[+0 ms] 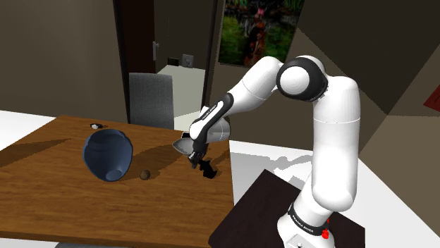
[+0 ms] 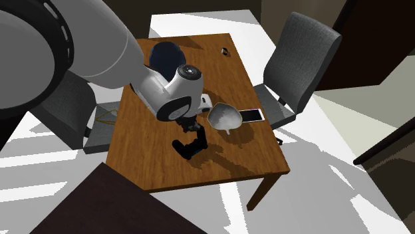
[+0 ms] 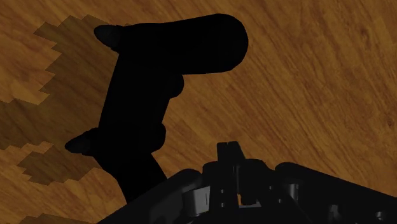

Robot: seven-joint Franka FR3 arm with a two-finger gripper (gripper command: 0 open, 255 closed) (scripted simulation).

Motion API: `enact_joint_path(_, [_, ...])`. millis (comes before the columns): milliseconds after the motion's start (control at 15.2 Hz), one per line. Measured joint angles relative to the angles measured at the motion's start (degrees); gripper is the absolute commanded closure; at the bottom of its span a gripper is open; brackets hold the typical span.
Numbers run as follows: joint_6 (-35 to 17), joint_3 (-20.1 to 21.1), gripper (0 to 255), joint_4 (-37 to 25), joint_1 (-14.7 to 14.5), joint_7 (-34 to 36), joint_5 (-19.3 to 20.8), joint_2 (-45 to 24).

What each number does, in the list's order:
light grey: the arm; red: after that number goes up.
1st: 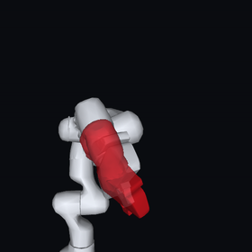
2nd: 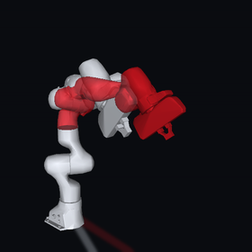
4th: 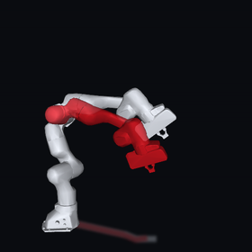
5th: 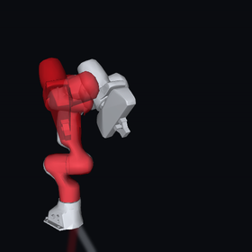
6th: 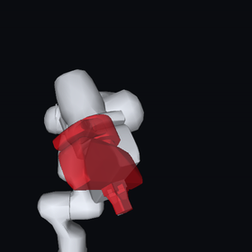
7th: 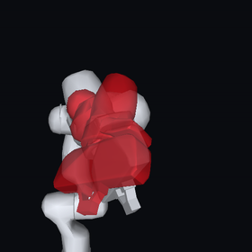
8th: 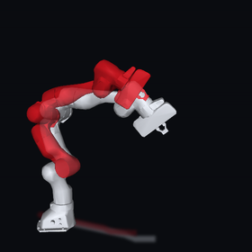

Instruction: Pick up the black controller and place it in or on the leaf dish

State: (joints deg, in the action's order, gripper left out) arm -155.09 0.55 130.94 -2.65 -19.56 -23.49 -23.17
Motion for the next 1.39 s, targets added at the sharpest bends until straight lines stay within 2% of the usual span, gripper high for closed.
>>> enact_joint_path(132, [0.0, 0.0, 255, 0.0, 0.0, 0.0, 0.0, 0.0])
enact_joint_path(198, [0.0, 0.0, 0, 0.0, 0.0, 0.0, 0.0, 0.0])
enact_joint_path(330, [0.0, -0.7, 0, 0.7, -0.3, 1.0, 0.4, 0.4])
enact_joint_path(726, [3.8, -8.9, 0, 5.9, -3.7, 13.5, 7.3, 5.6])
enact_joint_path(1386, [-0.8, -7.5, 0, 6.0, -3.1, 12.9, 5.0, 0.6])
